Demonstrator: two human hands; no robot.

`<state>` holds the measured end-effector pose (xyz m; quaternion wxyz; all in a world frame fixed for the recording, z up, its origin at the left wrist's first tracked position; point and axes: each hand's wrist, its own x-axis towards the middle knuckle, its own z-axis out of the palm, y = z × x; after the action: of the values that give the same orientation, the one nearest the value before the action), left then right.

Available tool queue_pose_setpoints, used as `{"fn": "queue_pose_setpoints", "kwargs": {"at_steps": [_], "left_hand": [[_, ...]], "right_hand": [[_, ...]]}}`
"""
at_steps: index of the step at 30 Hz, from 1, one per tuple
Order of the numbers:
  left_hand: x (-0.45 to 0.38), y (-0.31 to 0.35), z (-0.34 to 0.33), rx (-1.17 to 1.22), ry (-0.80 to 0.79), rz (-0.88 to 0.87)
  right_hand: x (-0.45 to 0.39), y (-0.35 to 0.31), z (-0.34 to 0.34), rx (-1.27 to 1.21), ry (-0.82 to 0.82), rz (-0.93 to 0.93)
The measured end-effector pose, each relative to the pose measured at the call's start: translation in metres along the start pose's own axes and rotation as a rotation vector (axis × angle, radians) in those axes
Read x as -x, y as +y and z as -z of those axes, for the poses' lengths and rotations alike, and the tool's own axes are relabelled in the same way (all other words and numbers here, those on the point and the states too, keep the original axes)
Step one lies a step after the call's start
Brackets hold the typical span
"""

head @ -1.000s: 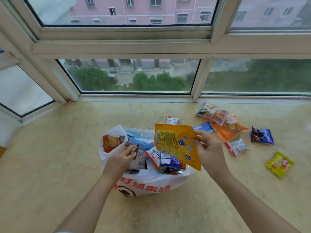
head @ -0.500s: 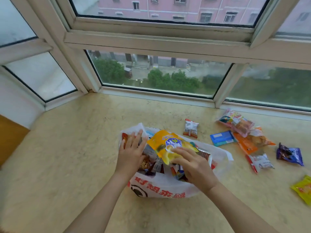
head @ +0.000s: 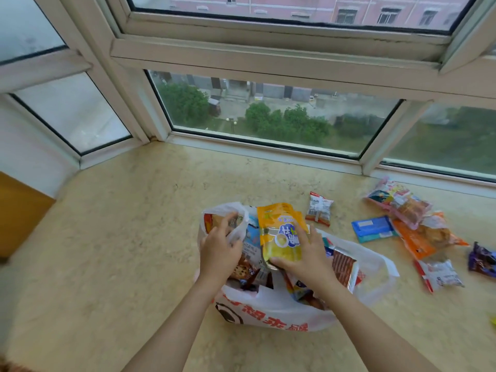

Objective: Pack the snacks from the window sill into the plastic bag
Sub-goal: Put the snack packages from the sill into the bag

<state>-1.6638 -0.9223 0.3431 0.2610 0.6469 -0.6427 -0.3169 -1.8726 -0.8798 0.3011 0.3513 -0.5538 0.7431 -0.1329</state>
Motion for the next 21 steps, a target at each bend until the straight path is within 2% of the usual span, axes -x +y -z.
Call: {"fn": "queue_pose_setpoints", "kwargs": {"at_steps": [2,6,10,16,19,21], "left_hand": [[-0.004,0.01,0.007,0.255,-0.017,0.092],[-0.011,0.018,0.021,0.521,-0.045,0.091],[-0.011,0.011,0.028,0.499,-0.038,0.048],[-0.005,0.006,0.025,0.41,-0.061,0.057],[-0.003,0.007,0.016,0.368,-0.076,0.063],[-0.002,0.005,0.01,0.371,-0.052,0.111]], "right_hand": [[-0.013,-0.003,-0.008,0.027,-0.102,-0.043],[-0.011,-0.009,-0.019,0.247,-0.171,0.151],[0.001,-0.009,-0.027,0.443,-0.223,0.279],[0.03,0.003,-0.056,0.564,-0.087,0.682],[0.04,-0.001,-0.058,0.449,-0.082,0.85],[0.033,-0.014,-0.049,0.244,0.075,0.798]]}}
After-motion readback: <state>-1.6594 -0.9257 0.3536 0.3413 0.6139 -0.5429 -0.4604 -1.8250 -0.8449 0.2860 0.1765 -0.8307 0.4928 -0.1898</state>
